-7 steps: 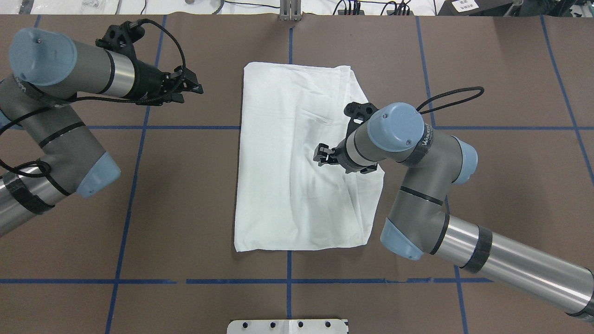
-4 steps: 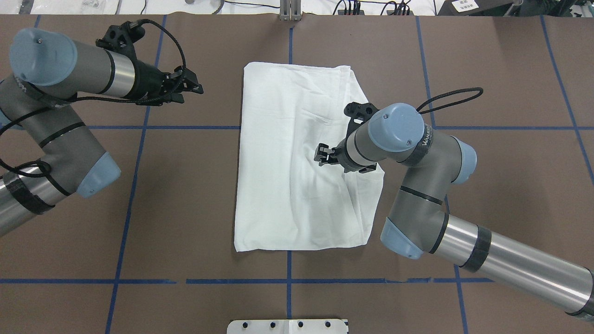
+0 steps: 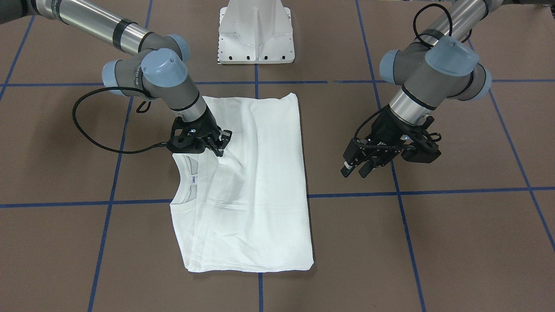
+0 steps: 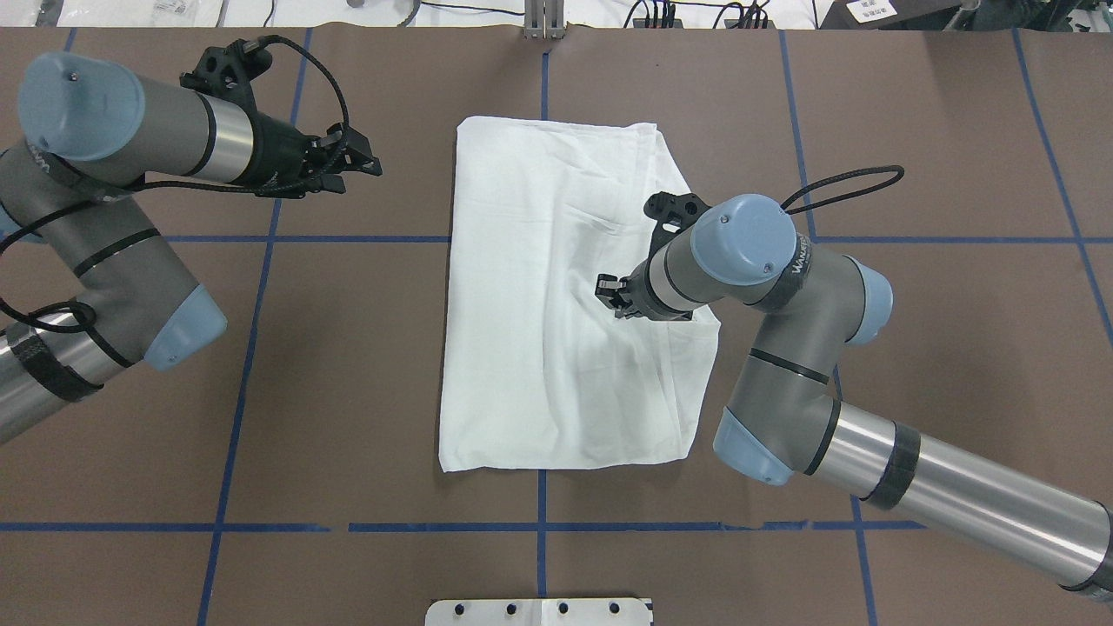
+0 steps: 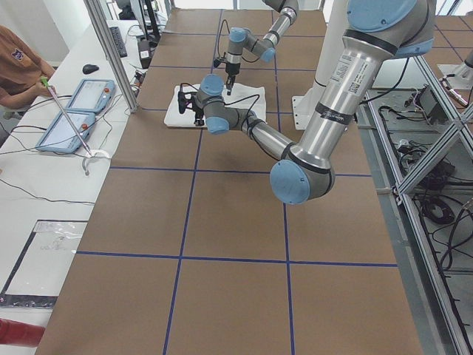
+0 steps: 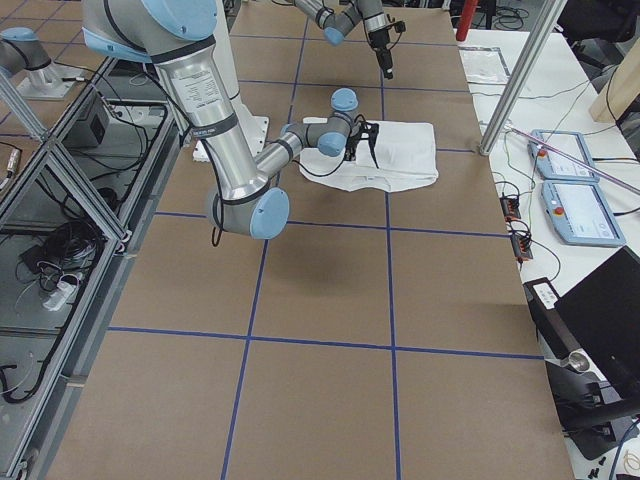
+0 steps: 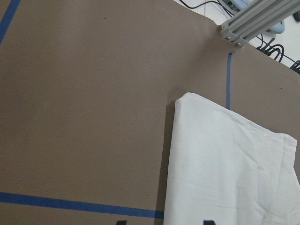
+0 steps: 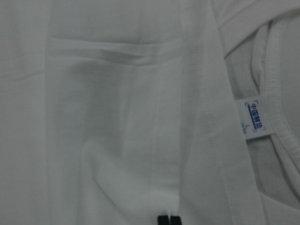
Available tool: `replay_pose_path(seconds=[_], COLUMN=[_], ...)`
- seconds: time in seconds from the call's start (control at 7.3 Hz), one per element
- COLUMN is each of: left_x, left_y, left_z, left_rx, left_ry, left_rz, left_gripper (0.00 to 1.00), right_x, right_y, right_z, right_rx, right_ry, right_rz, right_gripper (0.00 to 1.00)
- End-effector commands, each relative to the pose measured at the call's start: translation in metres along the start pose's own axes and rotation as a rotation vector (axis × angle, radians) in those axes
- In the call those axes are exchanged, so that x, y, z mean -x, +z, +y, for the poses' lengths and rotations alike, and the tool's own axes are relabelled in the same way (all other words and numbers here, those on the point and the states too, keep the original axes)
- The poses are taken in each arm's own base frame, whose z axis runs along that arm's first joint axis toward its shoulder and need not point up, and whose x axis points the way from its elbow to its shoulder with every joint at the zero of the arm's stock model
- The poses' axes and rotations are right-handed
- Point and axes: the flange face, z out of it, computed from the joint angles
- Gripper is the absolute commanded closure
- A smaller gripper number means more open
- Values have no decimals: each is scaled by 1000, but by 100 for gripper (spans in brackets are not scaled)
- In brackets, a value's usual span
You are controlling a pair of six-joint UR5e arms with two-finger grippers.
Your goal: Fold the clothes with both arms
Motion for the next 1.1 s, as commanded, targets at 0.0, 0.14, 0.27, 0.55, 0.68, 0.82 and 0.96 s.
replay_pose_path(seconds=[0.0,0.14,0.27,0.55,0.68,0.82,0.96], left_x=[0,0,-1,-4,-4,-4,-4], left_y=[0,0,0,0,0,0,0], left_z=[0,0,0,1,1,1,1], left_rx=[0,0,0,1,1,1,1], left_ry=[0,-1,-5,-14,-12,-14,-14], left_rz=[0,0,2,6,6,6,6], left_gripper=[36,36,35,35,35,35,35], right_x=[1,-4,-35,-44,-46,-45,-46], right_y=[-15,-39,-37,-23,-20,-20,-20], right_z=[-10,-23,-20,-9,-5,-4,-4], right_rx=[8,21,8,-56,-68,-67,-56], right_ry=[-2,11,19,7,4,3,4], right_rz=[-22,-45,-17,14,20,19,17], right_gripper=[100,100,100,100,100,1,0])
